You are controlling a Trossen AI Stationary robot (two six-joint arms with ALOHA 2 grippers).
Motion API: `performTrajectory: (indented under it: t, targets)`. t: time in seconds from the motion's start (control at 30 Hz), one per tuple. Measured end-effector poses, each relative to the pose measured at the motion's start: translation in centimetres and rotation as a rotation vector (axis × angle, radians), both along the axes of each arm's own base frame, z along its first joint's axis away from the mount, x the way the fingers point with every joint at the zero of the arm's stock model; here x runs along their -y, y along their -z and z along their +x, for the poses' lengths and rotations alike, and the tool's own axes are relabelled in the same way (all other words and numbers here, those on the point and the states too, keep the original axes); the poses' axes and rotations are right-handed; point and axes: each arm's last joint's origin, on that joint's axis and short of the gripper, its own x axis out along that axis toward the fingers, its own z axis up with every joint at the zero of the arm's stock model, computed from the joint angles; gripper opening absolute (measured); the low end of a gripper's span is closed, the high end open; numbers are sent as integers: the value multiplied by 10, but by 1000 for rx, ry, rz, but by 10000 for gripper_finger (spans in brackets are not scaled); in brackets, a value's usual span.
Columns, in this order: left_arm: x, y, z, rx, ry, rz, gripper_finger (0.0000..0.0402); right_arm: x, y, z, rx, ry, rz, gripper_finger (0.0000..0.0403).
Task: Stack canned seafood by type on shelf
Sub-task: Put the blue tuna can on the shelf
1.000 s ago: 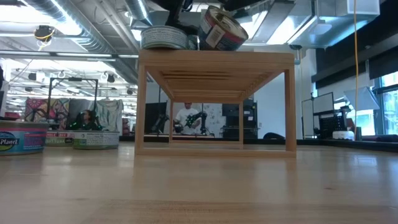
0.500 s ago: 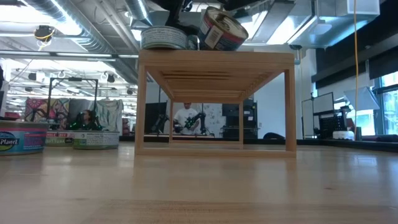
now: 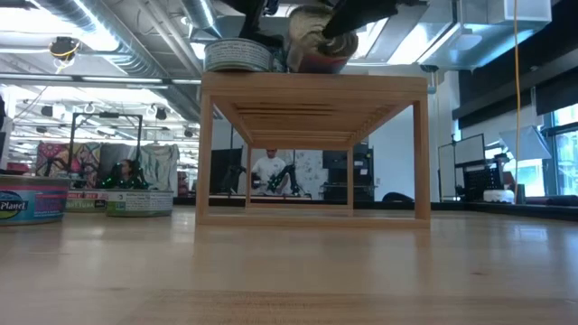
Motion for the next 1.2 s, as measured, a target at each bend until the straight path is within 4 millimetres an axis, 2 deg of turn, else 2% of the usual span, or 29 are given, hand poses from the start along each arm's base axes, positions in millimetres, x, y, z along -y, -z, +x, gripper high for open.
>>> performTrajectory:
  t: [0.3, 1.2]
  targets:
    - [0, -7, -4, 21, -2, 9, 280, 0, 0, 0, 0, -5, 5, 312]
    - [0, -8, -5, 25, 6, 24, 280, 0, -1, 0, 21, 13, 24, 312]
